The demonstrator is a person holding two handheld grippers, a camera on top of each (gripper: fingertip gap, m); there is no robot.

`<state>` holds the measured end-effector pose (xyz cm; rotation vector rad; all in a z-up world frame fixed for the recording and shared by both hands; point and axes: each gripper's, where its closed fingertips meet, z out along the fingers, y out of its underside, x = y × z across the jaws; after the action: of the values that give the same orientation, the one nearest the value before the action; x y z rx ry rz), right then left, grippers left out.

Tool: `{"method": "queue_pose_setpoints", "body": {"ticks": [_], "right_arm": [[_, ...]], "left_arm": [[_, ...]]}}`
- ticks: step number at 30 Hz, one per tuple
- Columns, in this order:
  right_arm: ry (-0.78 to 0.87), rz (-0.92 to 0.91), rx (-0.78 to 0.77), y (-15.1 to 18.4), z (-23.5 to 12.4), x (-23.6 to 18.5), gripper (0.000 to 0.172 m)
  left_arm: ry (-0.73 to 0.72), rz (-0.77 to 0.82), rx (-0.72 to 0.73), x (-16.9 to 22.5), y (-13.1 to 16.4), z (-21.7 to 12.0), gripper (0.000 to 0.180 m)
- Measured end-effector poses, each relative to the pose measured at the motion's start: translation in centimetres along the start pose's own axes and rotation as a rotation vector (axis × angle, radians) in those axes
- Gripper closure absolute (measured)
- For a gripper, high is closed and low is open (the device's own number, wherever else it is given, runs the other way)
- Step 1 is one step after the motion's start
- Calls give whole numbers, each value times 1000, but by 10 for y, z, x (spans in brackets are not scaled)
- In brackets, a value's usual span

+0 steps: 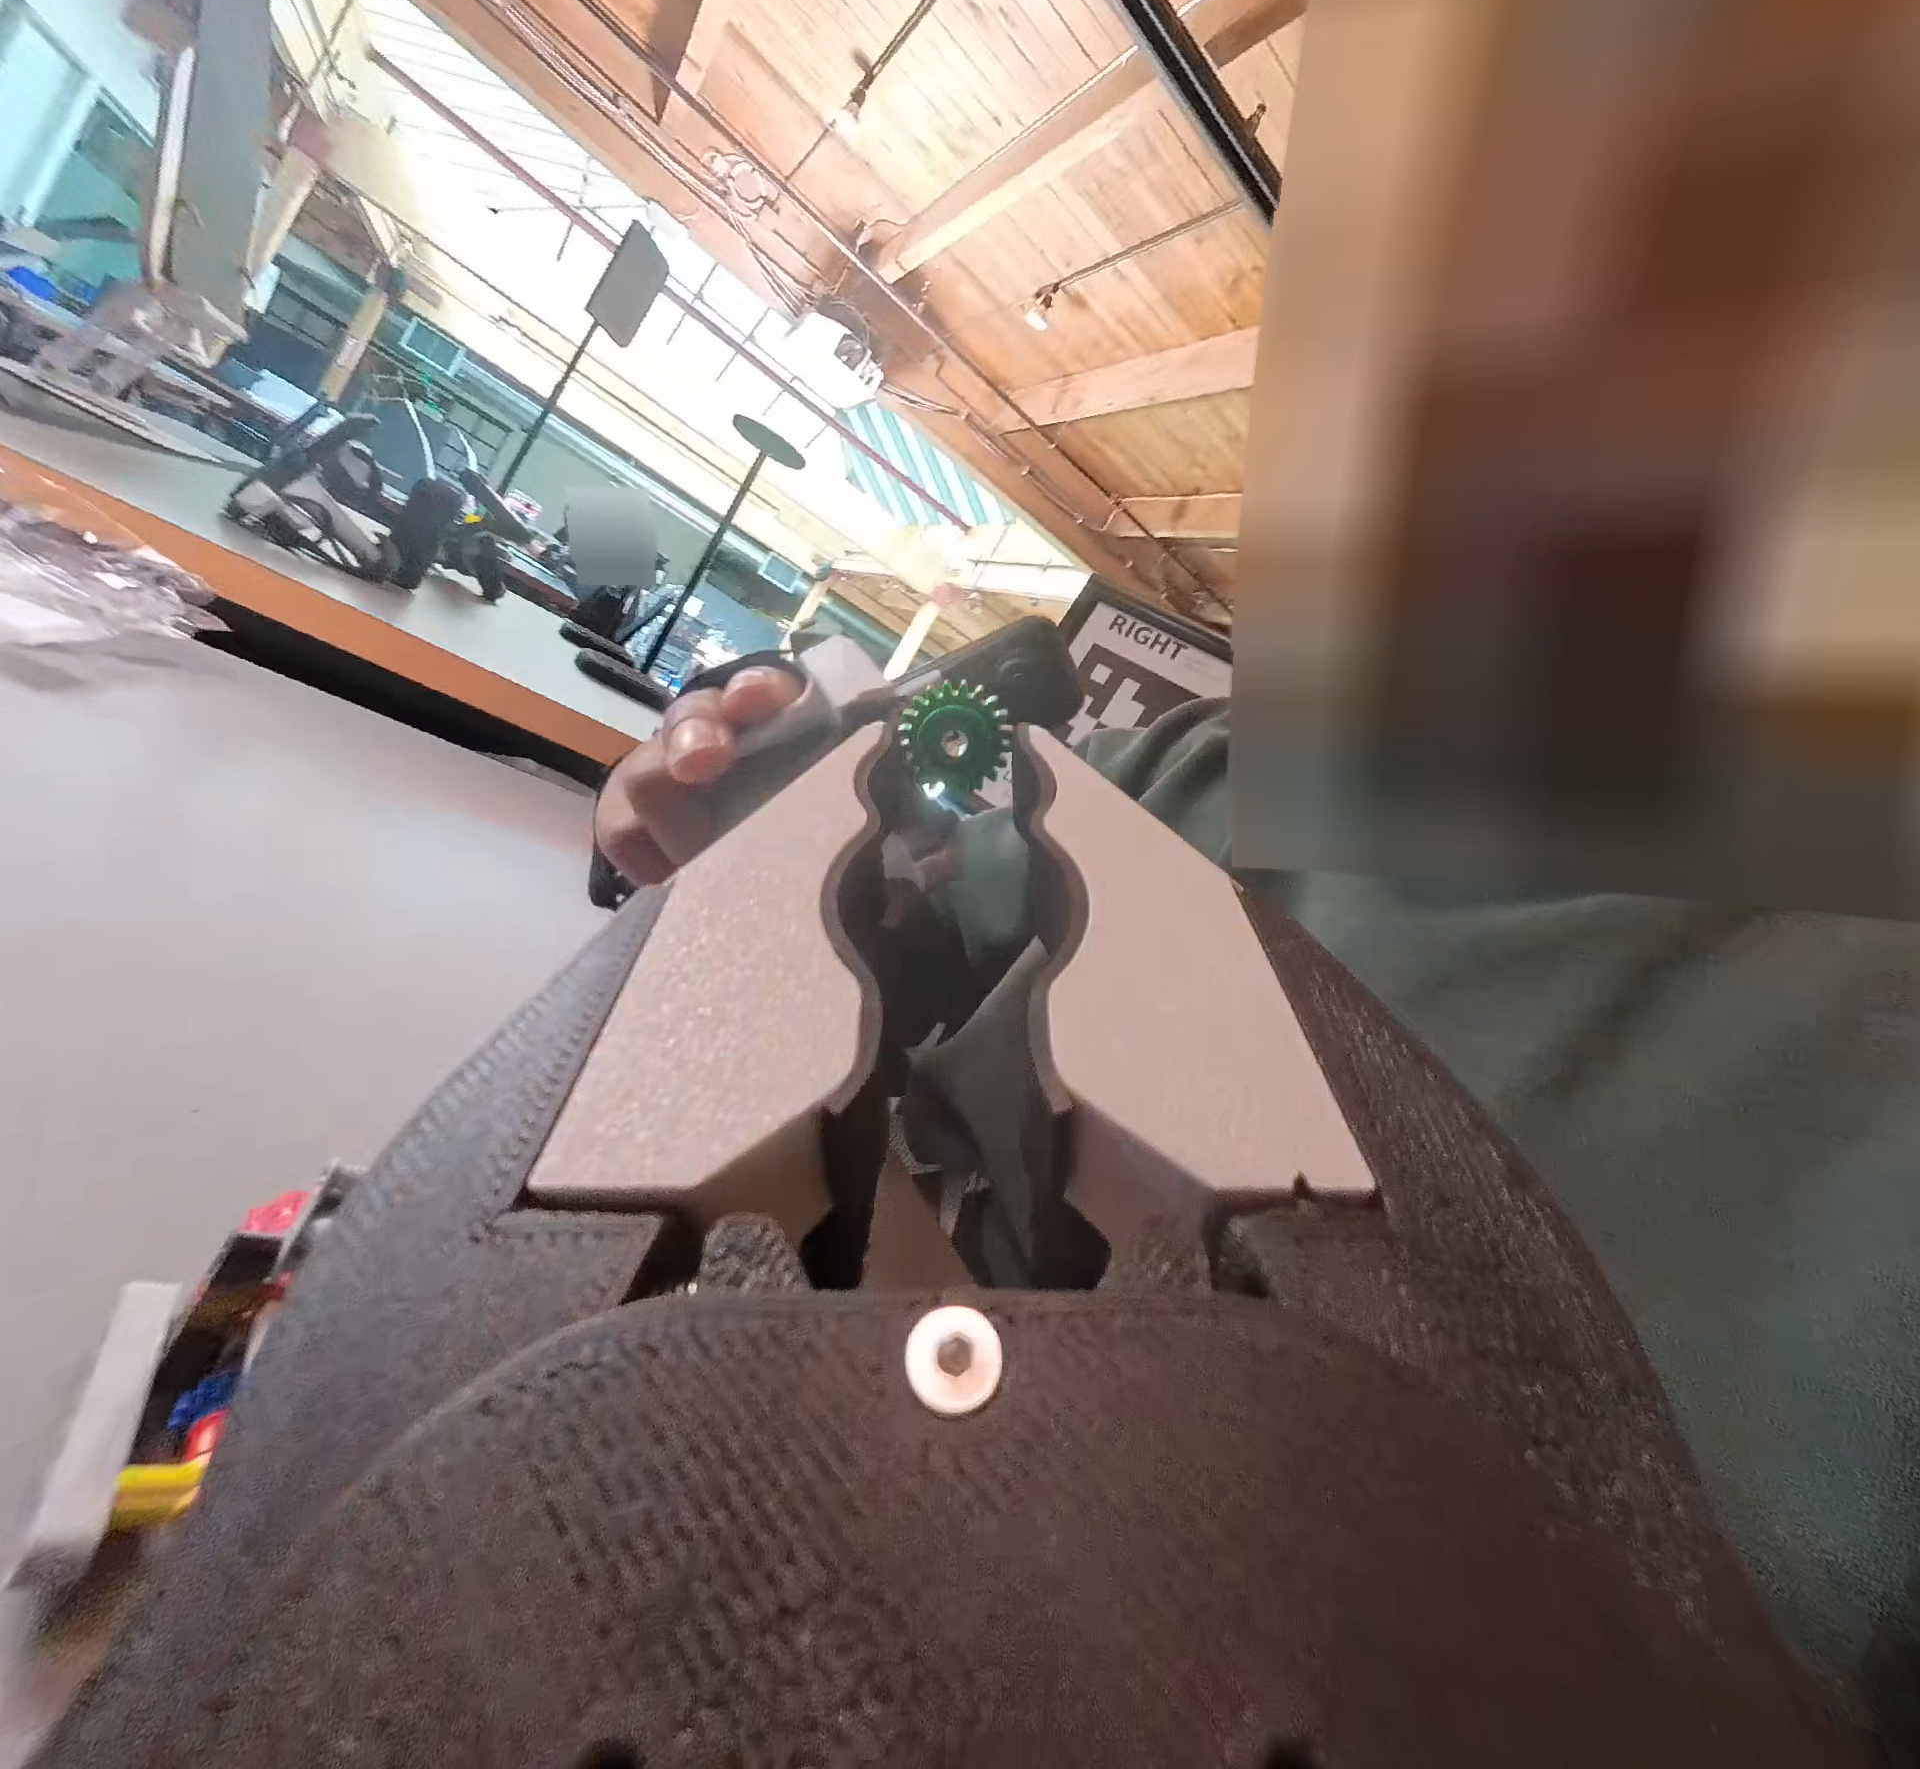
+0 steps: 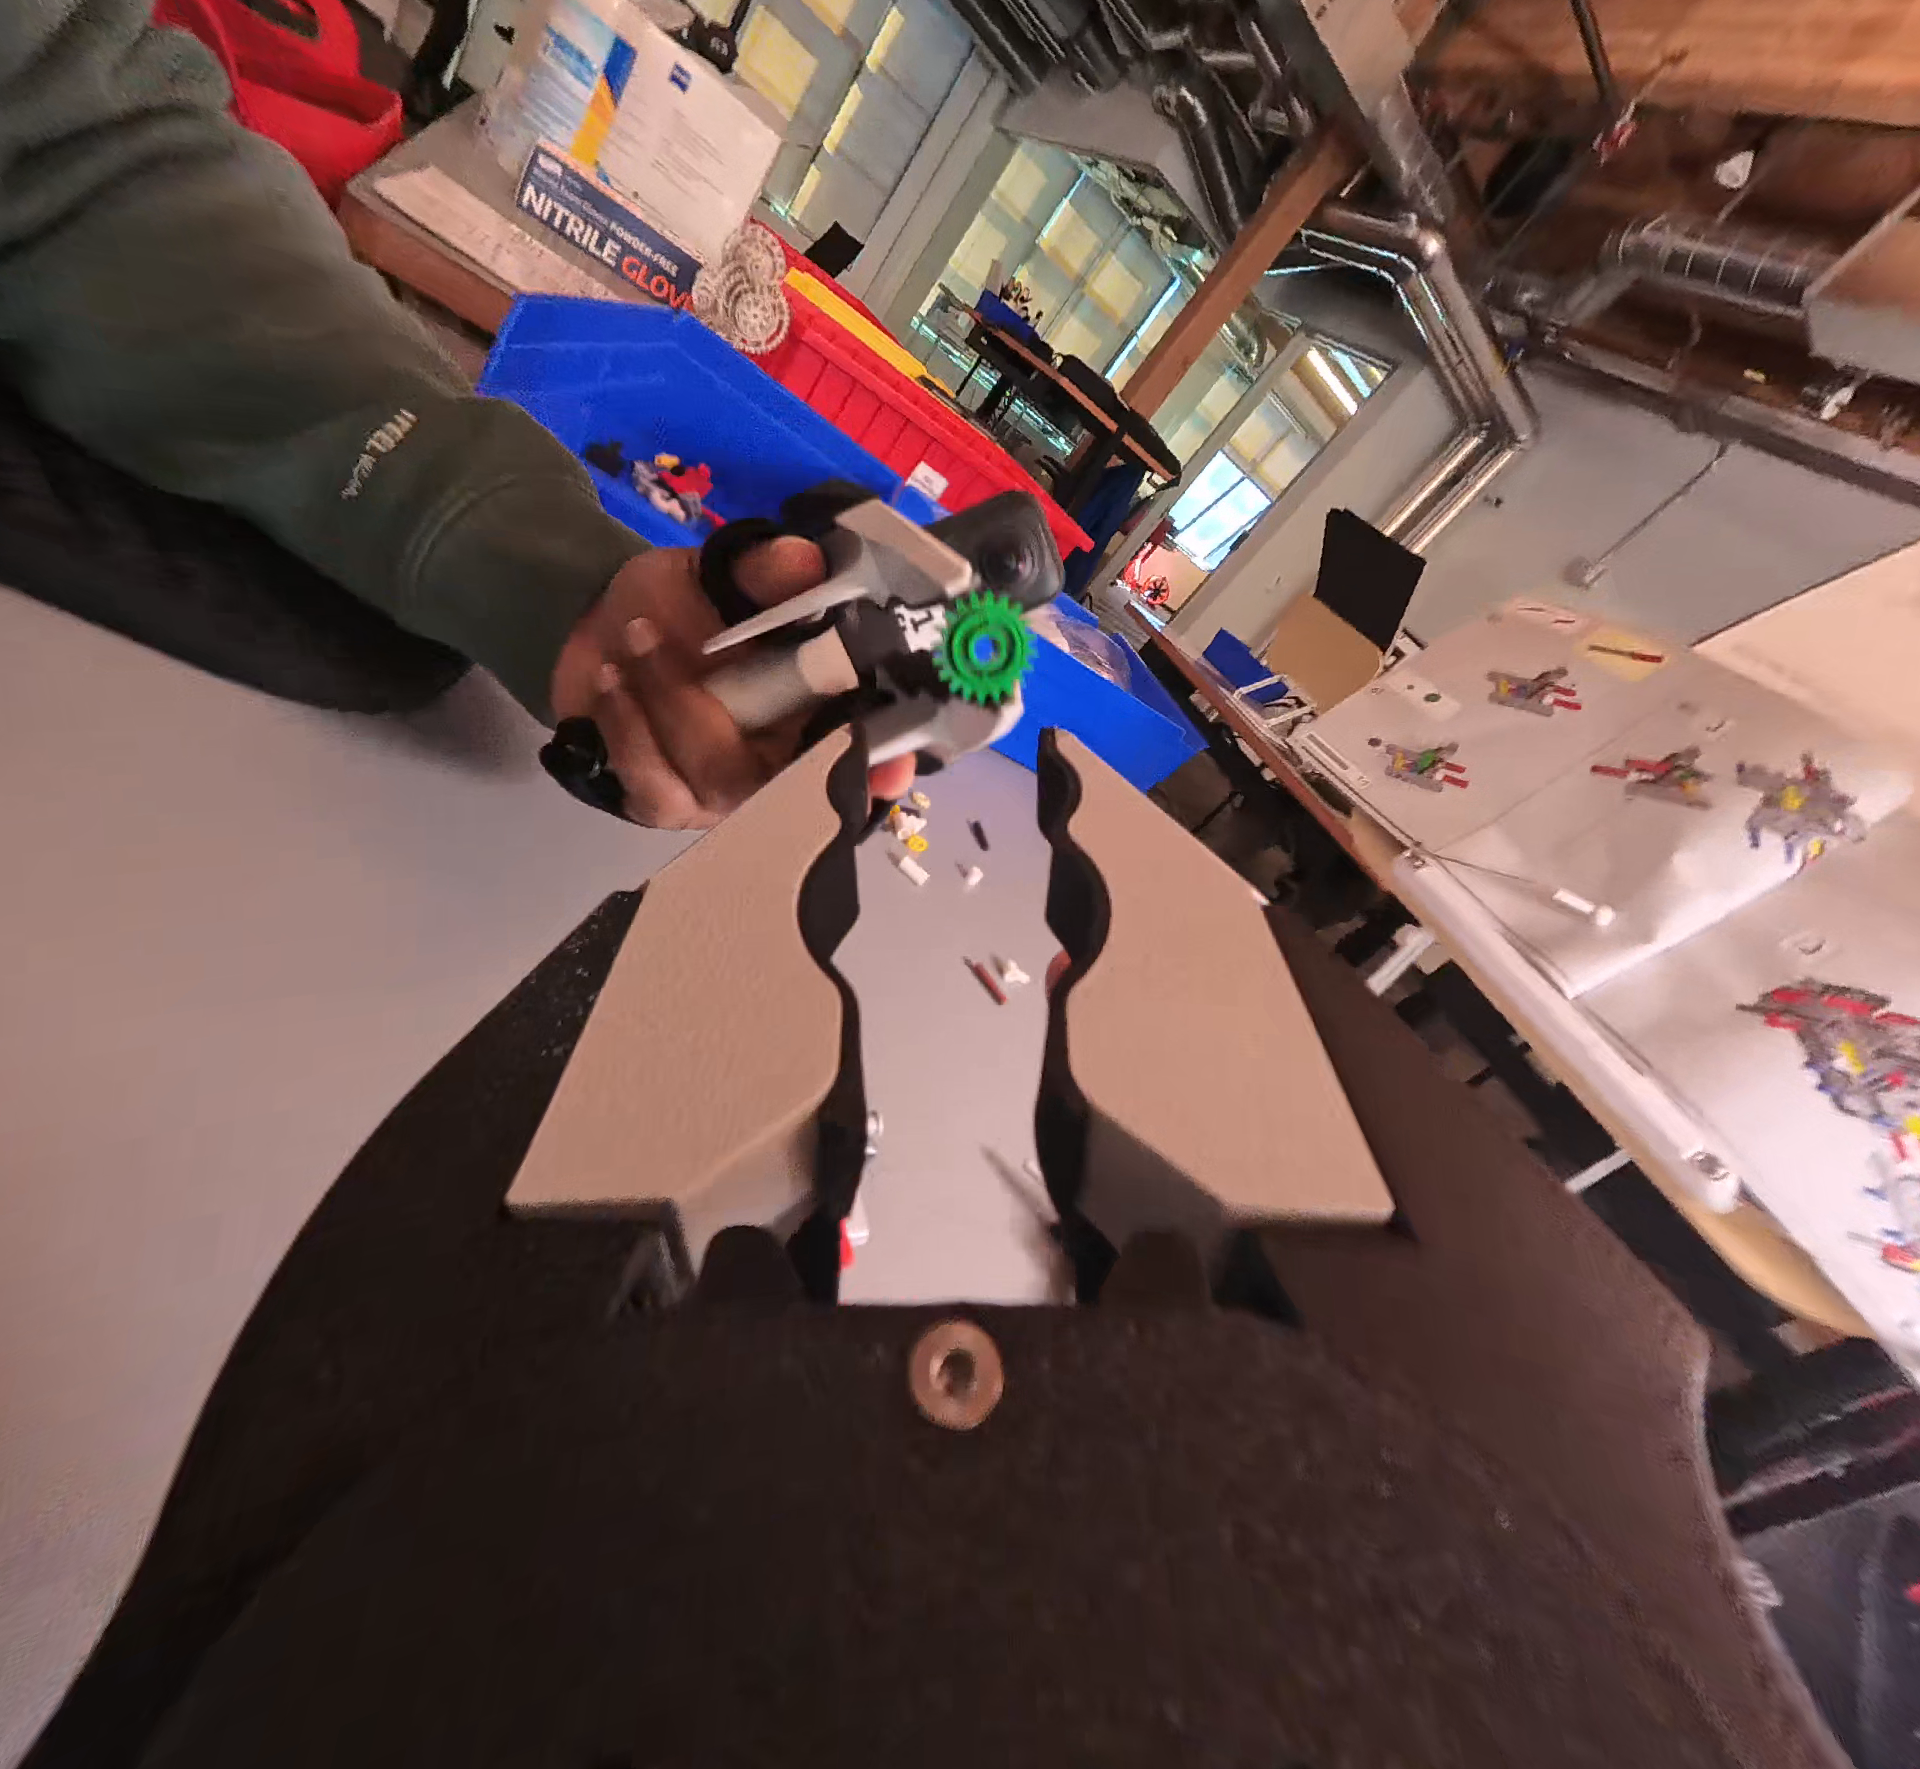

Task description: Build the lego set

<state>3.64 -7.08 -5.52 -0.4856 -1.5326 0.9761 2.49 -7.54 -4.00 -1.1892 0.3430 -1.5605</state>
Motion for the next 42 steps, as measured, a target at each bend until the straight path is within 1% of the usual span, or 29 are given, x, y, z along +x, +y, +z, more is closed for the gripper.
{"method": "queue_pose_setpoints", "body": {"ticks": [3, 7, 9, 22, 31, 34, 35, 37, 38, 40, 42], "right_arm": [[-8, -52, -38, 8, 1, -5, 141], [-15, -59, -53, 13, 1, -9, 145], [-16, -56, -59, 16, 2, -10, 151], [-111, -19, -67, 32, 1, -24, 151], [-156, -15, -122, 50, 4, -32, 152], [-174, 23, -154, 59, 6, -35, 151], [-184, 46, -173, 64, 6, -35, 148], [-235, 128, -252, 81, 2, -32, 125], [-274, 178, -299, 92, -1, -31, 120], [-285, 224, -365, 114, -6, -23, 123], [-308, 269, -407, 131, -8, -20, 128]], "left_arm": [[-15, -46, -40, -13, 15, 9, 161], [-46, -62, -85, -20, 29, 9, 161], [-56, -67, -97, -23, 32, 8, 161], [-116, -87, -199, -32, 49, -2, 161], [-225, -52, -296, -45, 59, -12, 161], [-288, 7, -365, -51, 64, -19, 161], [-306, 39, -385, -53, 63, -22, 161], [-371, 118, -422, -59, 58, -32, 161], [-425, 167, -456, -65, 56, -41, 161], [-518, 251, -527, -76, 57, -58, 161], [-578, 313, -598, -85, 62, -72, 161]]}}
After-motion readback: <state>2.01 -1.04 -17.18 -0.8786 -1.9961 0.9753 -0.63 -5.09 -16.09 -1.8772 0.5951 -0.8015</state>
